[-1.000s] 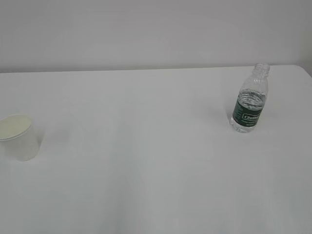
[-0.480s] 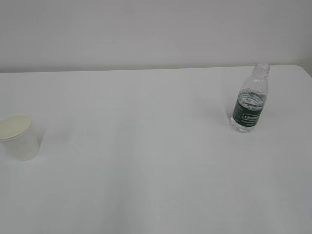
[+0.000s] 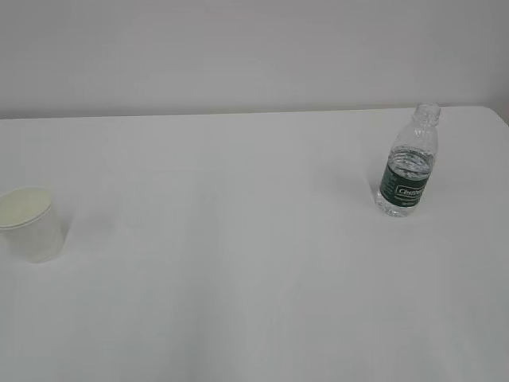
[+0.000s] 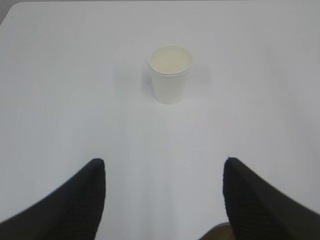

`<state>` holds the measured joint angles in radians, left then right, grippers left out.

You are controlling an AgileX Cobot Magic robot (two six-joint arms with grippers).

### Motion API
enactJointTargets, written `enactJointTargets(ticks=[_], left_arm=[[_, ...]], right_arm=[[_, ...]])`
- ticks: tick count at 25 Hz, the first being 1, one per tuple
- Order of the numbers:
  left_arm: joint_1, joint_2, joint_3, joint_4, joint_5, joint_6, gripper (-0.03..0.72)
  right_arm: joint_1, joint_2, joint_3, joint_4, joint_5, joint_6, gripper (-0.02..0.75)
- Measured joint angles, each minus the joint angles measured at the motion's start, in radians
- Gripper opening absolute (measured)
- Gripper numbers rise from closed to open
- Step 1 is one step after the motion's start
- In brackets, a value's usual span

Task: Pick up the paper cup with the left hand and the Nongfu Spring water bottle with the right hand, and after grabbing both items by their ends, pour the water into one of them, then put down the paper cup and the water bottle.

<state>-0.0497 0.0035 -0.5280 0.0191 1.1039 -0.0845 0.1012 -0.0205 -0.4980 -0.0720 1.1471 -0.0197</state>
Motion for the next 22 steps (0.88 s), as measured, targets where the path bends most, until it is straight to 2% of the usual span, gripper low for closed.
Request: enactJointTargets(ticks=[8,14,19,22], left_arm=[[0.000,0.000,0.000,0.000,0.000,0.000,0.524],[0.000,0.006,0.000,0.000,0.000,0.000,0.524],[0.000,0.065,0.000,0.000,-0.010,0.000,0.524],[0.000,0.103,-0.016,-0.005,-0.078,0.000,0.524]], right_arm=[[0.000,0.000,0.000,0.000,-0.005,0.000,0.543],[0.000,0.000,-0.013,0.002,-0.079,0.000,0.543],[0.000,0.022,-0.015,0.091,-0.163,0.020,0.525],[0.000,0.086,-0.015,0.115,-0.239,0.020,0.519]])
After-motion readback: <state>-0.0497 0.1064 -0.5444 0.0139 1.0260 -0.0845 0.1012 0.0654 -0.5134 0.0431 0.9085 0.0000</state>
